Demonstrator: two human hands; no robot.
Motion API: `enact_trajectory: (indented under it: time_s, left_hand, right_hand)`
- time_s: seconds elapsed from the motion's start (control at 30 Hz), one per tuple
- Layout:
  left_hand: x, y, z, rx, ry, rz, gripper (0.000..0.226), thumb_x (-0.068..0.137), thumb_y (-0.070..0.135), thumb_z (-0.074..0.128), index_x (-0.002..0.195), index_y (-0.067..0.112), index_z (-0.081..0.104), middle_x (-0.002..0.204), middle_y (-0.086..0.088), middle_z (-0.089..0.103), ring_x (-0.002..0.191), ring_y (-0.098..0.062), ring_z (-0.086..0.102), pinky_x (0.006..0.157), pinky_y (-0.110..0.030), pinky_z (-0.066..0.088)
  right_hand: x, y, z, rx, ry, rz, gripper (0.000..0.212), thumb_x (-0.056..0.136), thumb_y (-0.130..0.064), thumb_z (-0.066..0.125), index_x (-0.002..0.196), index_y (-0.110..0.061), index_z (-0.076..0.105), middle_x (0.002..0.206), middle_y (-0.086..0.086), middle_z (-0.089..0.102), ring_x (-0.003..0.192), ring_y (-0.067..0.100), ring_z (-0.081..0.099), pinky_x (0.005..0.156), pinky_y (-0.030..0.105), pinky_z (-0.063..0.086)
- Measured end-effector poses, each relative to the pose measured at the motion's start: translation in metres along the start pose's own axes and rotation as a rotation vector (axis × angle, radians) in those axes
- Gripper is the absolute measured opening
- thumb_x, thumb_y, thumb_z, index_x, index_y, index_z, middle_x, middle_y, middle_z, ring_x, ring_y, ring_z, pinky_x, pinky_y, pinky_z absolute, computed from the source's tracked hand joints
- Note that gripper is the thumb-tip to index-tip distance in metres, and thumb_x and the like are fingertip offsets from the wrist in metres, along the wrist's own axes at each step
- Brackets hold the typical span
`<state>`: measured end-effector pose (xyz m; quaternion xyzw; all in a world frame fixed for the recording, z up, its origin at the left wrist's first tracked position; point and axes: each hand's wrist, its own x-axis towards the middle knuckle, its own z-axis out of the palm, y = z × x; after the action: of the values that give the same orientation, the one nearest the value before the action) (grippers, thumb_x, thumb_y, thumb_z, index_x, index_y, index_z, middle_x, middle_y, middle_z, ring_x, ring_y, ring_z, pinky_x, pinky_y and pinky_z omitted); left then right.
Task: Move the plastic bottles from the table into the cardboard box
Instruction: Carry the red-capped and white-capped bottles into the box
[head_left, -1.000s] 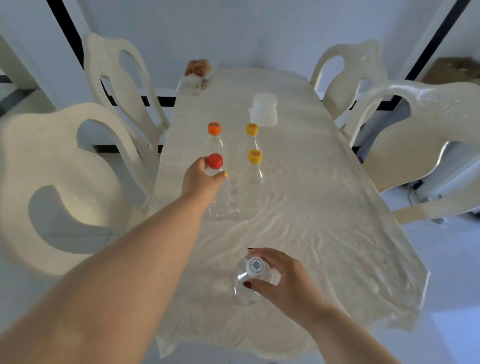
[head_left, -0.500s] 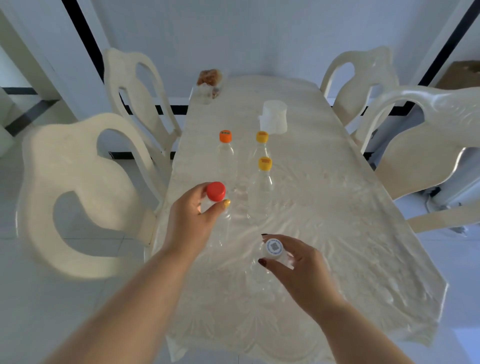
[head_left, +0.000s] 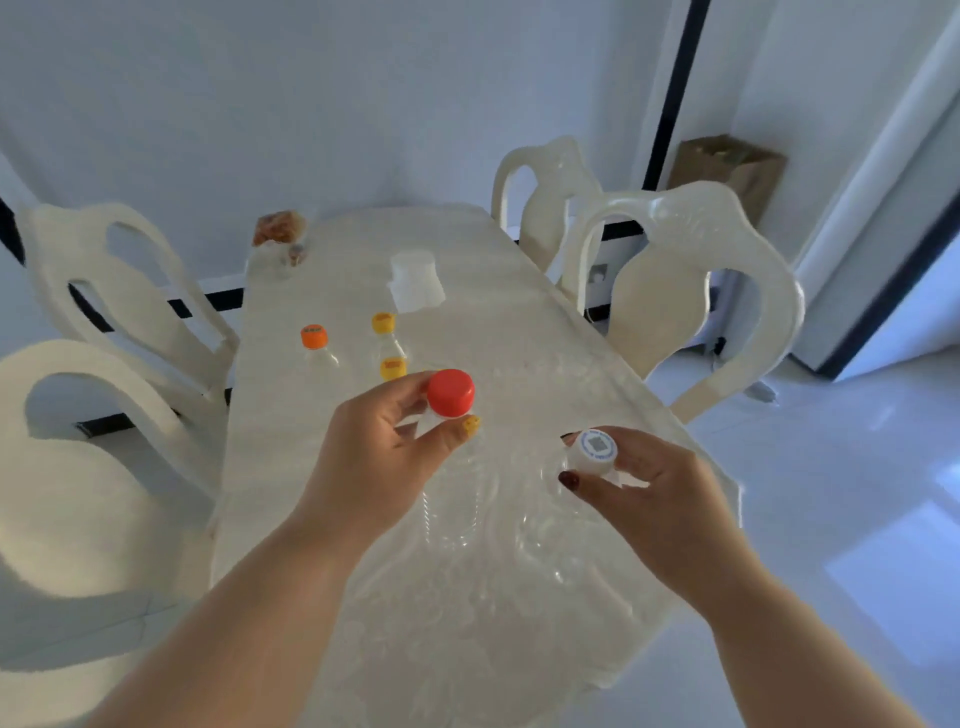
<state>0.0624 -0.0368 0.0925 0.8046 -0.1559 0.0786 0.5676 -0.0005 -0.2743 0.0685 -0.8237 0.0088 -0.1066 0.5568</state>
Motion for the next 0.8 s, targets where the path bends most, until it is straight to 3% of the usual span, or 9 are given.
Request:
enact_trajectory:
  time_s: [0.13, 0.3, 0.37, 0.63, 0.8]
  left_hand:
    - [0.017, 0.03, 0.054, -0.029, -0.099, 0.027, 0.03, 0.074, 0.044, 0.079, 0.101, 0.033, 0.075, 0.101, 0.018, 0.078, 0.104, -0.002, 0.069, 0.091, -0.032, 0.056]
    - [0.04, 0.071, 0.138, -0.051, -0.208, 0.088, 0.032, 0.075, 0.044, 0.077, 0.104, 0.032, 0.075, 0.101, 0.017, 0.078, 0.106, -0.005, 0.069, 0.09, -0.039, 0.058]
    - [0.051, 0.088, 0.178, -0.06, -0.249, 0.11, 0.031, 0.076, 0.045, 0.08, 0.105, 0.033, 0.075, 0.101, 0.019, 0.077, 0.106, -0.004, 0.068, 0.09, -0.039, 0.058]
    - [0.091, 0.153, 0.346, -0.119, -0.281, 0.167, 0.027, 0.077, 0.044, 0.078, 0.101, 0.033, 0.075, 0.099, 0.02, 0.078, 0.102, -0.001, 0.069, 0.088, -0.026, 0.055]
    - [0.131, 0.189, 0.443, -0.147, -0.298, 0.186, 0.031, 0.074, 0.049, 0.073, 0.102, 0.035, 0.074, 0.099, 0.025, 0.077, 0.105, 0.006, 0.067, 0.081, -0.008, 0.05]
  right_hand:
    - [-0.009, -0.001, -0.067, -0.035, 0.136, 0.07, 0.025, 0.075, -0.034, 0.082, 0.099, -0.037, 0.077, 0.095, -0.02, 0.077, 0.103, 0.0, 0.068, 0.087, 0.032, 0.056]
    - [-0.016, 0.01, -0.163, -0.085, 0.263, 0.066, 0.017, 0.078, -0.025, 0.08, 0.092, -0.036, 0.078, 0.085, -0.028, 0.075, 0.087, -0.014, 0.067, 0.066, 0.006, 0.048]
    - [-0.016, 0.02, -0.206, -0.113, 0.303, 0.061, 0.018, 0.078, -0.024, 0.08, 0.089, -0.038, 0.077, 0.083, -0.031, 0.074, 0.084, -0.016, 0.066, 0.064, 0.0, 0.044]
    - [0.011, 0.073, -0.384, -0.193, 0.371, 0.069, 0.016, 0.075, -0.031, 0.082, 0.082, -0.044, 0.076, 0.082, -0.029, 0.075, 0.085, -0.014, 0.067, 0.072, 0.016, 0.046]
    - [0.05, 0.103, -0.489, -0.247, 0.396, 0.059, 0.027, 0.075, -0.032, 0.081, 0.09, -0.052, 0.071, 0.085, -0.027, 0.076, 0.087, -0.007, 0.069, 0.079, 0.026, 0.052]
